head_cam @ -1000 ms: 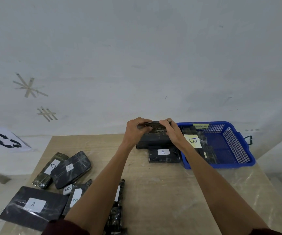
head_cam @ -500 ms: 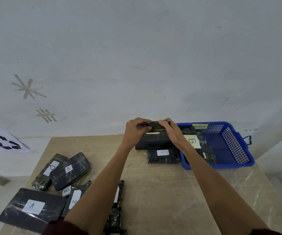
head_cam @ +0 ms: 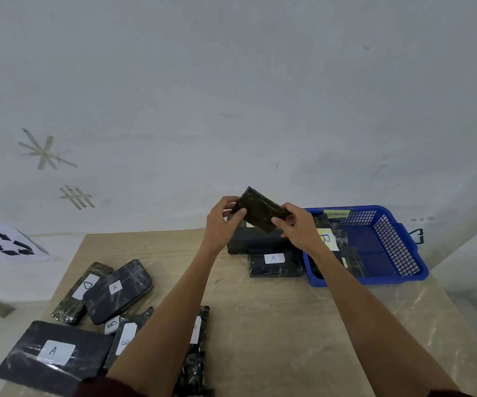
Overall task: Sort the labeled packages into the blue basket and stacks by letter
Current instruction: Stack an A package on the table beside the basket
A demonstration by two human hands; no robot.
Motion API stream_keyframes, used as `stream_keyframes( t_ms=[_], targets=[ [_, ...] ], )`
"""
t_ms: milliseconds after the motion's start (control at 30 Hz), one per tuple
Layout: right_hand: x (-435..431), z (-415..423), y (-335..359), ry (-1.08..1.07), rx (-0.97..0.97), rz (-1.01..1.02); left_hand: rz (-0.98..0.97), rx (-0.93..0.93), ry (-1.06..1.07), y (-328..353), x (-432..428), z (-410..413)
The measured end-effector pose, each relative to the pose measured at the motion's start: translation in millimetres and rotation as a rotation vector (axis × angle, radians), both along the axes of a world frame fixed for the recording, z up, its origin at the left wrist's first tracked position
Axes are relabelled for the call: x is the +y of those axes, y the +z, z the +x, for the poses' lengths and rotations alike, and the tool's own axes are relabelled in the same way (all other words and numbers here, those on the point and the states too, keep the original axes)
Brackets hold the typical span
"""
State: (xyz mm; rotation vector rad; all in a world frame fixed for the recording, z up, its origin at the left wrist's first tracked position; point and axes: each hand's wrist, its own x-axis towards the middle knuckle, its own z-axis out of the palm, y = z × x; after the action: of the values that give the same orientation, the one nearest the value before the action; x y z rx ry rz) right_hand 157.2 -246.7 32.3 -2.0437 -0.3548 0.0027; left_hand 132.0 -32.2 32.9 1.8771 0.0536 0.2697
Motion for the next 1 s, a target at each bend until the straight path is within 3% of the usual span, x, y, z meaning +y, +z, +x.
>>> stream_keyframes(
  t_ms=[167, 333, 533, 733, 833, 1000],
  targets=[
    [2, 4, -2, 0.002, -0.113, -0.11, -0.124, 0.063, 0.078, 16, -14, -1],
    [9, 4, -1, -0.018, -0.158, -0.181, -0.129, 0.226, 0.103, 16, -21, 6],
    [16, 3, 8, 0.007, -0.123, -0.053, -0.512, 0.447, 0.101, 19, -21, 4],
    [22, -4, 18, 0.051, -0.037, 0.129, -0.759, 0.495, 0.094, 27, -13, -1],
    [20, -7, 20, 0.055, 0.004, 0.255, -0.727, 0.495, 0.117, 27, -6, 0],
    [19, -8, 21, -0.009, 0.012, 0.309, -0.464, 0.501, 0.035, 31, -9, -8]
  ],
)
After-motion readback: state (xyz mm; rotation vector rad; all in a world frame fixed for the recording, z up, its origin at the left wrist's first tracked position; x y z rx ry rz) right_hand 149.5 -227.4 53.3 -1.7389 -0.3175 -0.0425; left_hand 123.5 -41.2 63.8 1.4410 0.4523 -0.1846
